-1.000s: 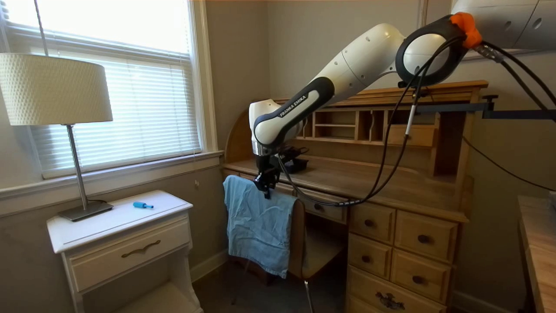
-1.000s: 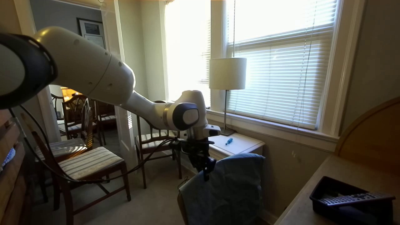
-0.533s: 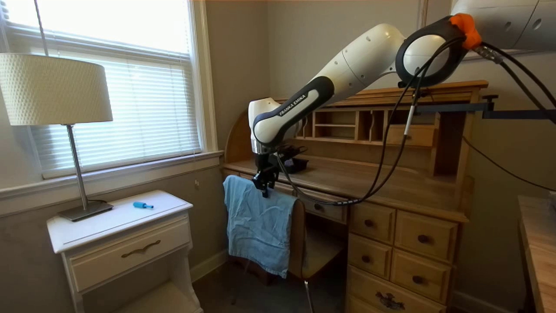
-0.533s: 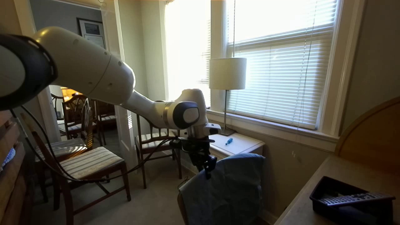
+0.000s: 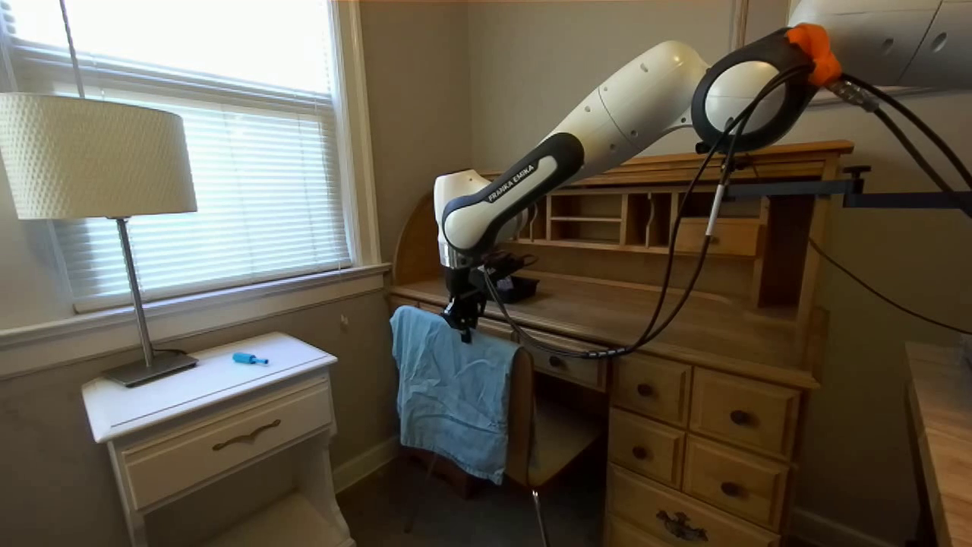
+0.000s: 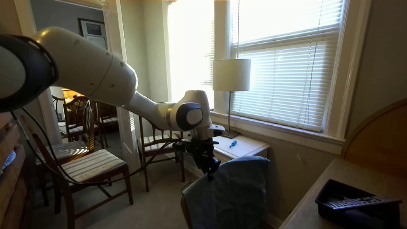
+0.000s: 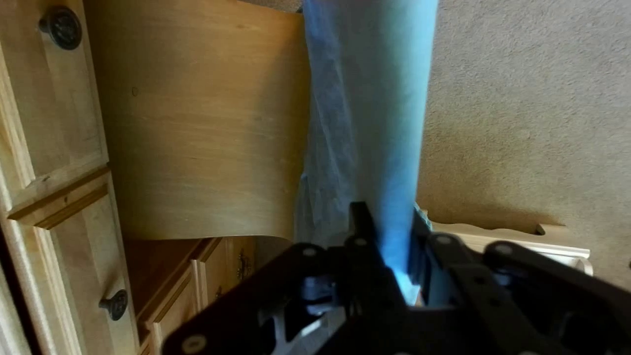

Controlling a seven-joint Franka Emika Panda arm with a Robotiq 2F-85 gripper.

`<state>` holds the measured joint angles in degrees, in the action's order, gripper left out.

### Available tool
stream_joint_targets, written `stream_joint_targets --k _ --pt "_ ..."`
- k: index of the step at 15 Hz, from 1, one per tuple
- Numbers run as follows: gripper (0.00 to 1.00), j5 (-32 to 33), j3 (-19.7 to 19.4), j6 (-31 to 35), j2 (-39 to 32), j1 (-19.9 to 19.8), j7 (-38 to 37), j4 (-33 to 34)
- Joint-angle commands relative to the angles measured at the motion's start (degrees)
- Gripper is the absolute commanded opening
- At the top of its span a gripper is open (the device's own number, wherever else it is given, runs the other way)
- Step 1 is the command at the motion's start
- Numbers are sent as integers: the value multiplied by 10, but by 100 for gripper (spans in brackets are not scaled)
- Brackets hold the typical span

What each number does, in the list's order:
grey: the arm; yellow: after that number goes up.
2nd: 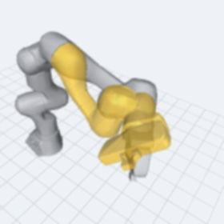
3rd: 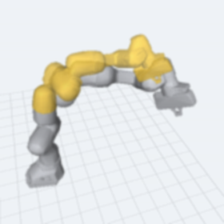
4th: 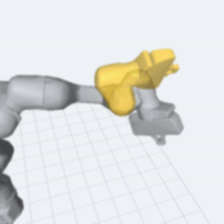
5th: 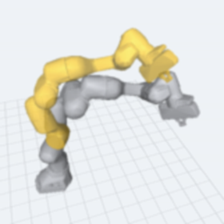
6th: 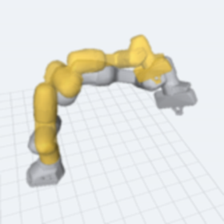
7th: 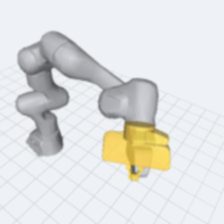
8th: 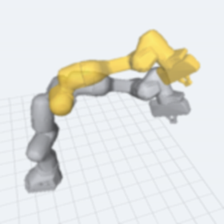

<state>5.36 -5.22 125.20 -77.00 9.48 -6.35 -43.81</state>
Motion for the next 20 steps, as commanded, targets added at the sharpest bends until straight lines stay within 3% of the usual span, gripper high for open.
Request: stream_joint_targets --k 1,2,3,4,5,7,8,9,17,20 --pt "42 -3 6 5 -10 -5 15 22" --pt "33 -3 6 6 -10 -5 15 23" --pt "39 -3 6 7 -10 -5 14 24" --pt "34 -3 6 7 -10 -6 15 26" --pt "25 -3 6 8 -10 -6 15 26" --pt "18 -3 6 9 -10 -6 16 27" --pt "5 -3 7 11 -10 -7 16 27" --pt "0 -3 7 11 -10 -7 15 27" --pt "8 -1 4 18 -3 -5 12 23" --pt "7 0 4 20 -1 -5 12 22"
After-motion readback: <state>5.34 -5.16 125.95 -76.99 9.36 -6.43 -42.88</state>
